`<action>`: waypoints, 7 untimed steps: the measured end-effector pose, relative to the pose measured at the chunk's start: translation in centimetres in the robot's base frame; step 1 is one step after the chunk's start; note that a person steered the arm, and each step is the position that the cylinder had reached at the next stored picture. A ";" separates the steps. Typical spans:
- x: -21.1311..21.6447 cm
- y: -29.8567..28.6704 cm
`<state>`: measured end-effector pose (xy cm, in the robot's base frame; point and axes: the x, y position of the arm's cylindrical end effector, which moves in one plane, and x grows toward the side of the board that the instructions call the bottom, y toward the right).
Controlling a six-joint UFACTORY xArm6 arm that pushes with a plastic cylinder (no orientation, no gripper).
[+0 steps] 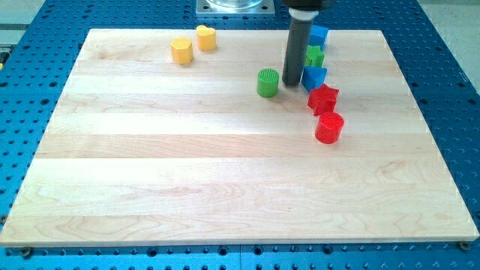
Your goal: Move the green circle to the left bottom of the red circle
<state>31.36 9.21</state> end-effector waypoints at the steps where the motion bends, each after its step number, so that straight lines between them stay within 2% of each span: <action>1: -0.2 -3.2; 2: 11.5 -3.0; 3: 16.8 -0.9; 4: 9.6 -2.6; 5: 11.0 -7.8; 6: 18.3 -5.0; 7: 18.7 -4.3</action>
<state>50.05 4.94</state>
